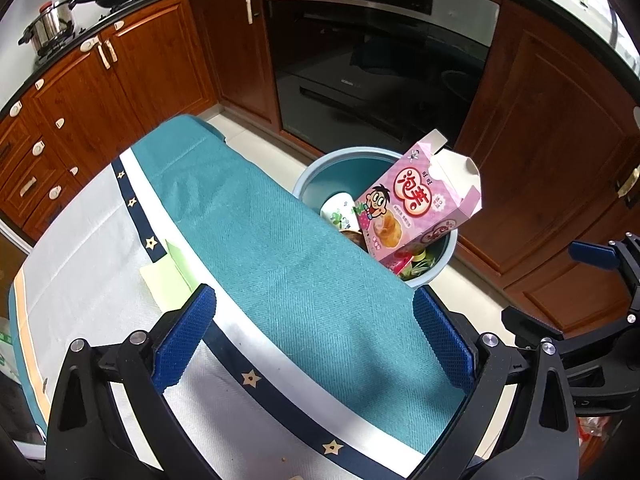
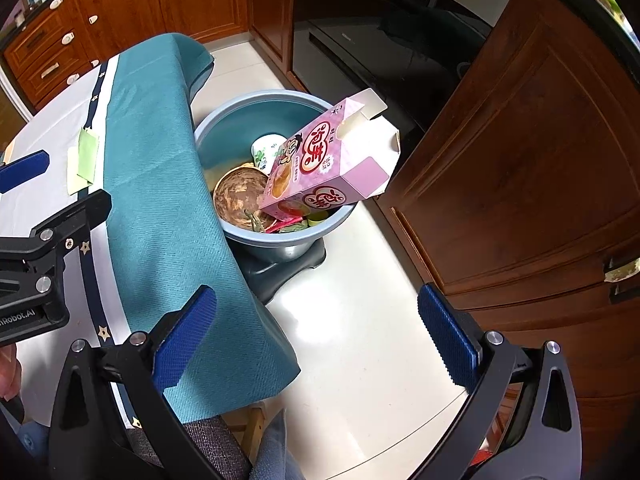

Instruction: Collect trash

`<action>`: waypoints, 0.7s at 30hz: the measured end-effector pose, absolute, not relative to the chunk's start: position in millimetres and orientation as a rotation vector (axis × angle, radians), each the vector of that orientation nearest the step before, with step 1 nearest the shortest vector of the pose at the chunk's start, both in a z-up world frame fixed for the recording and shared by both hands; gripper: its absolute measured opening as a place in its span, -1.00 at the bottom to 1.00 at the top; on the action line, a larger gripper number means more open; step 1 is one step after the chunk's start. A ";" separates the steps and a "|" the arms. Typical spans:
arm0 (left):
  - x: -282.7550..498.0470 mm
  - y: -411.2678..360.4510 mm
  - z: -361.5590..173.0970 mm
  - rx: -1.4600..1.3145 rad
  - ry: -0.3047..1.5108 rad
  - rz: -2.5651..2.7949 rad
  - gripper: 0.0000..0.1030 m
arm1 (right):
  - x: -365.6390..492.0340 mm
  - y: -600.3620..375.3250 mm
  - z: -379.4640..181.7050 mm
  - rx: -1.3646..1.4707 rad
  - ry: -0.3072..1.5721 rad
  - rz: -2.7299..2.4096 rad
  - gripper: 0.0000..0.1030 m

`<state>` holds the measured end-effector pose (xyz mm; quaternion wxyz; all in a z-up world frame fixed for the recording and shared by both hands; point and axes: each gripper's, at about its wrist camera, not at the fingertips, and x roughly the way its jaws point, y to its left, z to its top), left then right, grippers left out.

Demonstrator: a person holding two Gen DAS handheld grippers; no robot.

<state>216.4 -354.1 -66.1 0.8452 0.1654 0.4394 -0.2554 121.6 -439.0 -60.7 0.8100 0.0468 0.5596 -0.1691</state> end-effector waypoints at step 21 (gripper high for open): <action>210.3 -353.2 -65.0 0.359 0.926 -0.545 0.92 | 118.8 -438.9 -63.6 0.106 1.204 -0.361 0.89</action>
